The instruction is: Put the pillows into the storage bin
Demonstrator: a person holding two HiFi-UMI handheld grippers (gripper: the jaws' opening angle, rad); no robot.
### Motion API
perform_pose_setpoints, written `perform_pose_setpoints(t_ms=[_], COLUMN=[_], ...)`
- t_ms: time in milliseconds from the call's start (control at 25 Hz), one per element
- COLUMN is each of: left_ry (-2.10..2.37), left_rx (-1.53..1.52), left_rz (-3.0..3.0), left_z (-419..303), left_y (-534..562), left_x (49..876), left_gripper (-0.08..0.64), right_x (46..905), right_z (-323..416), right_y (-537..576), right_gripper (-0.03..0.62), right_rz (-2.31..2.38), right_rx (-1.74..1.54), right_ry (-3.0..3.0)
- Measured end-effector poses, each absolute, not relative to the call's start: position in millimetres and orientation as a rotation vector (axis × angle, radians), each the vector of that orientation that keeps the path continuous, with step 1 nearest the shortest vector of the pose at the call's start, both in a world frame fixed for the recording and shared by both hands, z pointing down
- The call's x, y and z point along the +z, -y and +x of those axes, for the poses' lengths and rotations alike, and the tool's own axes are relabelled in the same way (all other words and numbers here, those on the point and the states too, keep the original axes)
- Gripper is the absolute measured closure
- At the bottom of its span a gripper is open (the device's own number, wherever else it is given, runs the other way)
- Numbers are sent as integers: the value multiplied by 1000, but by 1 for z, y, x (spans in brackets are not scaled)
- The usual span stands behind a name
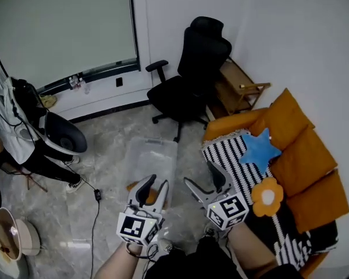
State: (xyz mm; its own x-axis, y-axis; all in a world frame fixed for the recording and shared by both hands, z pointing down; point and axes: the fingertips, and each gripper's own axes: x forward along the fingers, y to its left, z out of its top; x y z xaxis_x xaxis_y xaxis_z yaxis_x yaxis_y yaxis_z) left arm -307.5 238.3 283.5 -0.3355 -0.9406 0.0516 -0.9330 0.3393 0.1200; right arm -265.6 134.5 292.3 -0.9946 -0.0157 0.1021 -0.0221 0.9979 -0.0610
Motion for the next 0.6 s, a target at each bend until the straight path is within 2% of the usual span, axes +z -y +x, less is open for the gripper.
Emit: perform_pose_setpoints(t_ms=[400,600], left_ry=[2272,2193], left_rx=[14,-19], left_rz=[1939,2039], left_z=[-205,-129], left_y=[-127,-58], left_x=[291,301], left_gripper=[440,442], right_x=[296,308], right_z=[-139,-55], right_y=[-29,35], right_gripper=[210,210], right_rz=[343,475], right_rx=[146,175], right_ry=[3043,3019])
